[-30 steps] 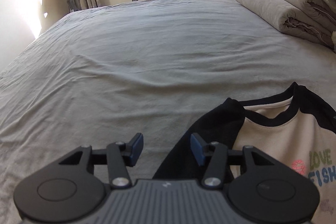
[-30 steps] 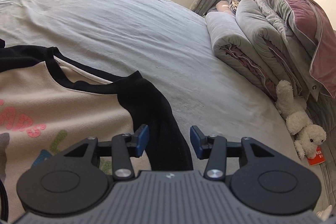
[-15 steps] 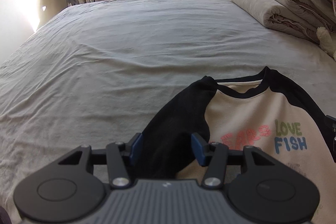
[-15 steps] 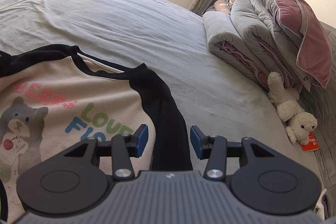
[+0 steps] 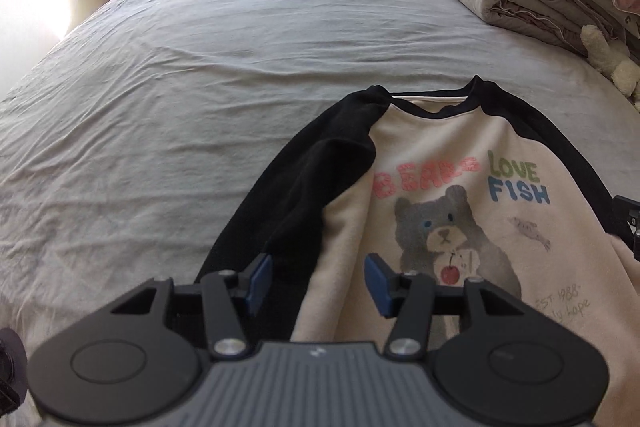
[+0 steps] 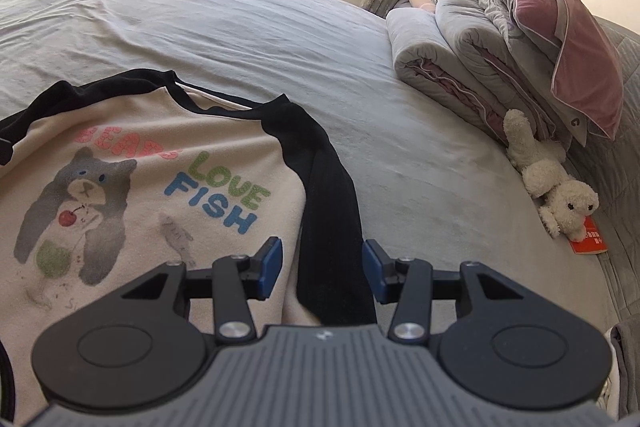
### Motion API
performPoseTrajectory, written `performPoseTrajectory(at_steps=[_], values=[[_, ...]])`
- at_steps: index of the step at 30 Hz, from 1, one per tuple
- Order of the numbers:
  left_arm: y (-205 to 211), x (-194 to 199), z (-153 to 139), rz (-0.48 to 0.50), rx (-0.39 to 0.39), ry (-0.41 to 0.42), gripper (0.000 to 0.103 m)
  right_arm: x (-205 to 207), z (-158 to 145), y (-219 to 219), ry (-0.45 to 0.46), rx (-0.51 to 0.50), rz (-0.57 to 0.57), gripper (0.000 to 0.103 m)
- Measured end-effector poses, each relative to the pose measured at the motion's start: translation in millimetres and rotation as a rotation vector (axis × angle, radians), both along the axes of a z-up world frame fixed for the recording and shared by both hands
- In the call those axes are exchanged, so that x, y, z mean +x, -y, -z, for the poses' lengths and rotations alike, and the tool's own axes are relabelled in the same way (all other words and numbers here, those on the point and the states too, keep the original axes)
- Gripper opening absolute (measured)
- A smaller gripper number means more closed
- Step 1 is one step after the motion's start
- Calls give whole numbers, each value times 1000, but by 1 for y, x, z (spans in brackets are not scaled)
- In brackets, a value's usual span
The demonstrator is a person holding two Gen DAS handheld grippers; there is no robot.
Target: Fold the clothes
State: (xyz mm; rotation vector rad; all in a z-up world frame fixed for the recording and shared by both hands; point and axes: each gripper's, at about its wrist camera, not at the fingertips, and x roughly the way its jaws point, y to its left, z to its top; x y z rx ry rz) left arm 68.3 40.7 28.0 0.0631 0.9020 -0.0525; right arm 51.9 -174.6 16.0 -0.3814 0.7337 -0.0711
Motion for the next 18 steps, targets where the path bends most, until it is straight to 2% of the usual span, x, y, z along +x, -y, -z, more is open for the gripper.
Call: performPoseTrajectory(at_steps=[14, 18], values=[[-4, -48, 10, 20, -43, -76, 53, -38, 14, 3, -79, 36, -5, 47], [-7, -60, 12, 33, -25, -89, 53, -47, 18, 8, -99, 33, -7, 47]])
